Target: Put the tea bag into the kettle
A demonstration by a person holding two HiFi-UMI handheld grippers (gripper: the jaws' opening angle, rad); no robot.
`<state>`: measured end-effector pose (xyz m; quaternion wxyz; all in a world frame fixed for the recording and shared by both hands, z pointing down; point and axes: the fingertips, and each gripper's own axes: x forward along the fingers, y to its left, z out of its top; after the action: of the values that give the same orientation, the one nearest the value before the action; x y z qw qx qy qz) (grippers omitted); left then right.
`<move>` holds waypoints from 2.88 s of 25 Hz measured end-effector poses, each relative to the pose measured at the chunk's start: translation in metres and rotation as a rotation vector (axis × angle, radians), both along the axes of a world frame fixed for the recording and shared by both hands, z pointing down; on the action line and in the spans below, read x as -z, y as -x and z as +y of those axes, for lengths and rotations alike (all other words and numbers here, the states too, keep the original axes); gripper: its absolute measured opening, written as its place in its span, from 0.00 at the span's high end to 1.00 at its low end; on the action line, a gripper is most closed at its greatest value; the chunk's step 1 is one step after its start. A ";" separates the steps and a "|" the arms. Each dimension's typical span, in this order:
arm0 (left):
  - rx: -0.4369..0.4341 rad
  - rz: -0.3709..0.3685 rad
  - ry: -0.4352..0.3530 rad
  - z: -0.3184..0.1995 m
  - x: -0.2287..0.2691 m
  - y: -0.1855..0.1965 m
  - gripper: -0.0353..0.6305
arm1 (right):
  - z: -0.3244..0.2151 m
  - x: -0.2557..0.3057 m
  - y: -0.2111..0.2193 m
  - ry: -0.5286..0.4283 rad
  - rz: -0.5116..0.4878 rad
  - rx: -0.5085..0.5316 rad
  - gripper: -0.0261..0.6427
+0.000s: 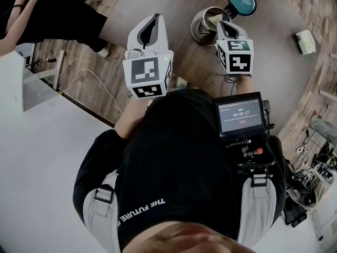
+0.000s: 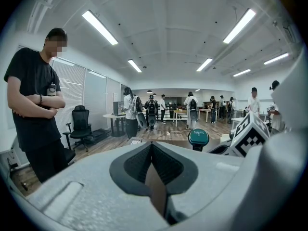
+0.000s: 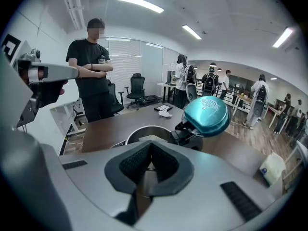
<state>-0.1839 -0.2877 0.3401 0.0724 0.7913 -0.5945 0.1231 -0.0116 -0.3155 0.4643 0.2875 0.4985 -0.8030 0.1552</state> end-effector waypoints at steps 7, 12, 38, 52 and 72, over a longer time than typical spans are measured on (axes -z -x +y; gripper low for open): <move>-0.009 0.001 0.001 -0.001 0.000 -0.002 0.94 | 0.000 0.000 -0.001 0.005 0.001 -0.001 0.95; -0.014 0.002 0.000 -0.002 0.001 -0.003 0.94 | 0.001 -0.002 -0.002 0.012 0.002 -0.004 0.95; -0.043 0.010 0.013 -0.004 -0.005 -0.011 0.94 | 0.003 -0.006 0.003 -0.005 -0.019 -0.036 0.95; -0.036 0.012 0.011 -0.003 -0.005 -0.011 0.94 | 0.001 -0.008 0.003 -0.007 -0.017 -0.041 0.94; -0.078 0.016 0.006 -0.011 -0.005 -0.020 0.94 | -0.003 0.021 -0.006 -0.088 -0.024 -0.078 0.95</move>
<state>-0.1640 -0.2990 0.3452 0.0745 0.8148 -0.5620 0.1213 -0.0057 -0.3187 0.4428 0.2495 0.5398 -0.7923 0.1367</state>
